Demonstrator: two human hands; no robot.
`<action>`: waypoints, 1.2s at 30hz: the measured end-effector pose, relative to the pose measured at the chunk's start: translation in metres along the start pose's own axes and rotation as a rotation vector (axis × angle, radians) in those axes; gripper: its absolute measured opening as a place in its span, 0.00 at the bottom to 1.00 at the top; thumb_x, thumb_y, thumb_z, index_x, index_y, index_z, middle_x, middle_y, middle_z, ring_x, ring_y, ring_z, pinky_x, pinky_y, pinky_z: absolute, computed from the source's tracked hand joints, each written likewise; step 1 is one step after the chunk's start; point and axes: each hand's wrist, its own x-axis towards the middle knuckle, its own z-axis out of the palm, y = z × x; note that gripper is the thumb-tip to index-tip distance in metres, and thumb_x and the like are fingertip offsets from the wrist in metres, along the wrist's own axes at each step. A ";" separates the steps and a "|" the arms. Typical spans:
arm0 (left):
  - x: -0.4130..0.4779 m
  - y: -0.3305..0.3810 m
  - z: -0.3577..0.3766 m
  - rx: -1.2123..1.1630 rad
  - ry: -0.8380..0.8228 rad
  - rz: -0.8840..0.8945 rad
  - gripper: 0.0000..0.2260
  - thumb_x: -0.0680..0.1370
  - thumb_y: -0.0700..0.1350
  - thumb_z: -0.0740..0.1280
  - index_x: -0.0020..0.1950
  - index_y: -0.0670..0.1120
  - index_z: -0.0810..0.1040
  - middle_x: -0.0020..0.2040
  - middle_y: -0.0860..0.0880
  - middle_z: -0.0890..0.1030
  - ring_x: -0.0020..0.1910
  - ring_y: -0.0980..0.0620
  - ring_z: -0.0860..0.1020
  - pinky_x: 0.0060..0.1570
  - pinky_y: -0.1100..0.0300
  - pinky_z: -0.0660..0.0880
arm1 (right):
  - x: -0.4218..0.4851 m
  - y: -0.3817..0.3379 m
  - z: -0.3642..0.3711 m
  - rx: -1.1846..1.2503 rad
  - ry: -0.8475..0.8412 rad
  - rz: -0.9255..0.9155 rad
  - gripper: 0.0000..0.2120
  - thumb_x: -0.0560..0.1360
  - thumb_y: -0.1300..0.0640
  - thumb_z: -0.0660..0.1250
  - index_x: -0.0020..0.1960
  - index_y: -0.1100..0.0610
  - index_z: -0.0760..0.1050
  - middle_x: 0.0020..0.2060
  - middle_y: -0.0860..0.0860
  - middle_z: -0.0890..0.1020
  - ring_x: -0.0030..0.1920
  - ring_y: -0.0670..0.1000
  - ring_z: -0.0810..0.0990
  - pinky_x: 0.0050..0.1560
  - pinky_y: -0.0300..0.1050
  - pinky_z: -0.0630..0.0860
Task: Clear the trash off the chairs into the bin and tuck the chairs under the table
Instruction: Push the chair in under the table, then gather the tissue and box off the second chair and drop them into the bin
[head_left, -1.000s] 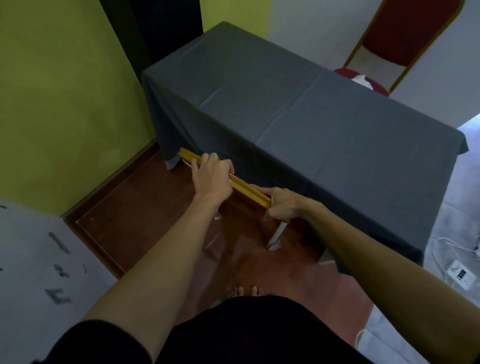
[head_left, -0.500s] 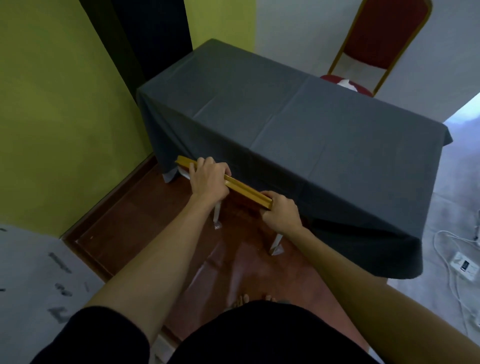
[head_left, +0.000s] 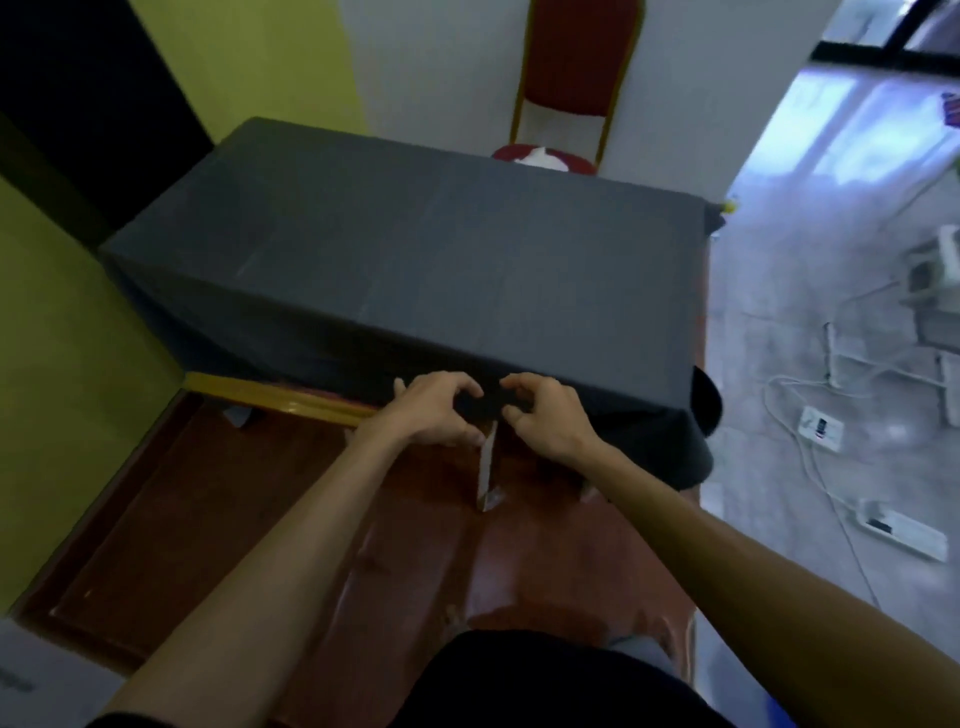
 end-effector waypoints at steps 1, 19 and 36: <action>0.013 0.022 0.011 -0.018 -0.014 0.026 0.28 0.71 0.52 0.76 0.69 0.54 0.73 0.71 0.49 0.75 0.71 0.45 0.70 0.74 0.38 0.60 | -0.002 0.016 -0.020 0.004 0.033 0.025 0.21 0.80 0.60 0.69 0.72 0.56 0.75 0.67 0.54 0.81 0.66 0.53 0.79 0.59 0.36 0.73; 0.144 0.377 0.137 -0.354 0.048 0.134 0.18 0.74 0.49 0.73 0.63 0.50 0.81 0.61 0.50 0.82 0.60 0.52 0.79 0.61 0.54 0.77 | -0.032 0.277 -0.320 0.023 0.137 0.209 0.20 0.79 0.61 0.66 0.71 0.58 0.77 0.66 0.55 0.83 0.65 0.56 0.80 0.63 0.44 0.74; 0.337 0.488 0.114 -0.606 0.155 -0.051 0.13 0.77 0.46 0.70 0.61 0.49 0.81 0.58 0.48 0.82 0.57 0.51 0.80 0.60 0.54 0.76 | 0.152 0.358 -0.479 -0.055 0.023 0.066 0.20 0.79 0.62 0.65 0.71 0.59 0.78 0.67 0.55 0.82 0.66 0.56 0.80 0.66 0.46 0.74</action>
